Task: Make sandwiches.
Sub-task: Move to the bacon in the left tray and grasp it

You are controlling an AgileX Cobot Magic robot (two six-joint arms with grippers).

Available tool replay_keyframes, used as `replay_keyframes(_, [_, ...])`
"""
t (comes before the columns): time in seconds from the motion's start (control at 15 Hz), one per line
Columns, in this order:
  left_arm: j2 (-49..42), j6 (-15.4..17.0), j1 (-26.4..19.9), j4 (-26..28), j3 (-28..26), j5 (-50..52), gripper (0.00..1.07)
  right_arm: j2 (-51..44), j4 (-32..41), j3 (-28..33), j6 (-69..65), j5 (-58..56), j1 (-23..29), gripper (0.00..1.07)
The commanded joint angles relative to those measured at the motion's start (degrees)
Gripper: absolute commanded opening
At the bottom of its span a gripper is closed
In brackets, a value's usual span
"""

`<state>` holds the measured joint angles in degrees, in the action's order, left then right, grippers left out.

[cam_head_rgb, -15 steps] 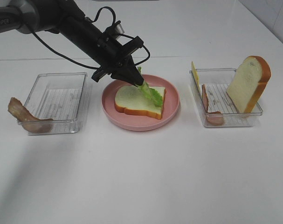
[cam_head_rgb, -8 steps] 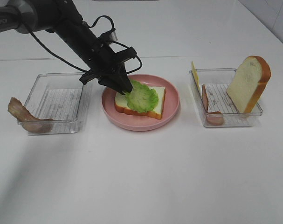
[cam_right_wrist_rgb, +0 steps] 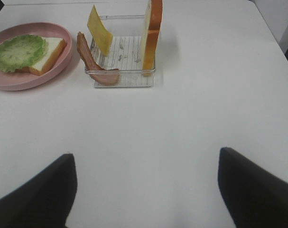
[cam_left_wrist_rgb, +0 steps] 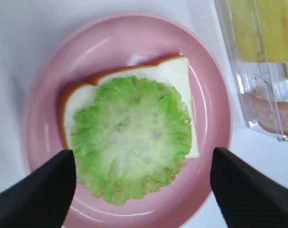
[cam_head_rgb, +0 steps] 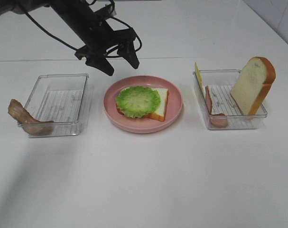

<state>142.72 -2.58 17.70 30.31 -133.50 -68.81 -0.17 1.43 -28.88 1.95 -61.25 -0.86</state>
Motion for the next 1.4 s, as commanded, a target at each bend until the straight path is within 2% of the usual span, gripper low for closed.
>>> replay_keyframes(0.07, [-2.8,5.6,0.1,-10.5,-4.1,-5.1,0.75,-0.9,0.1,0.2,0.3,0.6,-0.3,0.78])
replay_keyframes(0.2, [-4.7,7.7,0.1,-15.0,-4.1,-5.0,0.73,-0.9,0.1,0.2,0.3,0.6,-0.3,0.78])
replay_keyframes(0.4, [-8.5,8.3,0.1,-19.6,-4.1,-5.0,0.71,-0.9,0.1,0.2,0.3,0.6,-0.3,0.78])
replay_keyframes(0.6, [-14.6,8.3,0.1,-24.0,0.6,-5.0,0.71,-0.9,0.1,0.2,0.3,0.6,-0.3,0.78])
replay_keyframes(0.87, [-24.6,8.3,-0.3,-31.0,15.3,-5.0,0.71,-0.9,0.1,0.2,0.3,0.6,-0.3,0.78])
replay_keyframes(1.13, [-32.0,9.5,-5.1,-30.8,28.6,-4.9,0.71,-0.9,0.1,0.2,0.3,0.6,-0.3,0.78])
replay_keyframes(1.4, [-35.2,9.5,-9.3,-30.9,41.1,-3.0,0.71,-0.9,0.1,0.2,0.3,0.6,-0.3,0.78])
